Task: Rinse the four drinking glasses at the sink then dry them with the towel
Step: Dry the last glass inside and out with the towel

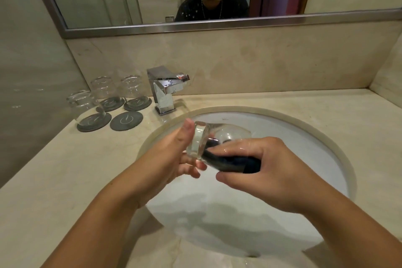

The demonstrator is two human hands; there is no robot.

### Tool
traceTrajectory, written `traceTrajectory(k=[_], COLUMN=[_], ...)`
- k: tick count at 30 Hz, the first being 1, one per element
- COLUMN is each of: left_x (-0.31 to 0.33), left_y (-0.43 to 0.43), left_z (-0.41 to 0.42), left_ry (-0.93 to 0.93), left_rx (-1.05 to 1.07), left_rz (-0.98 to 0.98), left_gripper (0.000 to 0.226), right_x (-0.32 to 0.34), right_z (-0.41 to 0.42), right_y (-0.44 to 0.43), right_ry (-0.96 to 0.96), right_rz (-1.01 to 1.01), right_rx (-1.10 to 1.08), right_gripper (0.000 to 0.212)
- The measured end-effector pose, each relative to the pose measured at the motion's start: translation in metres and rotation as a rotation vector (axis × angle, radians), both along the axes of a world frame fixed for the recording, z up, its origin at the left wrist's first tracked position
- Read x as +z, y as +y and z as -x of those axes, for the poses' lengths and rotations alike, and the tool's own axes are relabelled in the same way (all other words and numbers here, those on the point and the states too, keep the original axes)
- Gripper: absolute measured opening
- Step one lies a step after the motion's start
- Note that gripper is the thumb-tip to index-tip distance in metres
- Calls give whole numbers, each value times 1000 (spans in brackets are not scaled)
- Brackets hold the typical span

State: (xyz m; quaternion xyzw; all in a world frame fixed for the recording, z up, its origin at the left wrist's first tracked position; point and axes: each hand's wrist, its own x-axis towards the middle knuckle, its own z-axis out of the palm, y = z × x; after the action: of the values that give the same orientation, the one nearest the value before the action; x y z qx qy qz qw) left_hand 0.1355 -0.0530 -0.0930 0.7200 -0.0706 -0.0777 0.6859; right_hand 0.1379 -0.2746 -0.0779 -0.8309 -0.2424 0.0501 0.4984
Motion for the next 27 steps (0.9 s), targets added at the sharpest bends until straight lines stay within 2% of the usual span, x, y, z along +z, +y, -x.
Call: traceTrajectory(k=[3, 6, 13, 16, 18, 21, 24, 27], left_x=[-1, -3, -2, 3, 4, 1, -2, -5], left_y=[0, -2, 4, 7, 8, 10, 5, 2], left_z=[-3, -3, 1, 4, 5, 2, 0, -3], left_ry=[-62, -110, -225, -254, -269, -213, -69, -88], left_rx=[90, 63, -43, -133, -154, -113, -46, 36], left_rz=[-142, -96, -167, -181, -194, -194, -127, -182], left_gripper=[49, 34, 59, 61, 64, 71, 56, 51], right_x=[-7, -1, 5, 6, 6, 7, 5, 0], right_z=[0, 0, -4, -6, -7, -4, -1, 0], right_y=[3, 2, -4, -8, -7, -4, -1, 3], right_ry=[-104, 26, 485, 583, 552, 402, 206, 69], right_rz=[73, 27, -190, -253, -231, -147, -58, -25], right_rx=[43, 52, 96, 135, 117, 49, -13, 32], right_gripper=[44, 45, 41, 37, 38, 39, 37, 42])
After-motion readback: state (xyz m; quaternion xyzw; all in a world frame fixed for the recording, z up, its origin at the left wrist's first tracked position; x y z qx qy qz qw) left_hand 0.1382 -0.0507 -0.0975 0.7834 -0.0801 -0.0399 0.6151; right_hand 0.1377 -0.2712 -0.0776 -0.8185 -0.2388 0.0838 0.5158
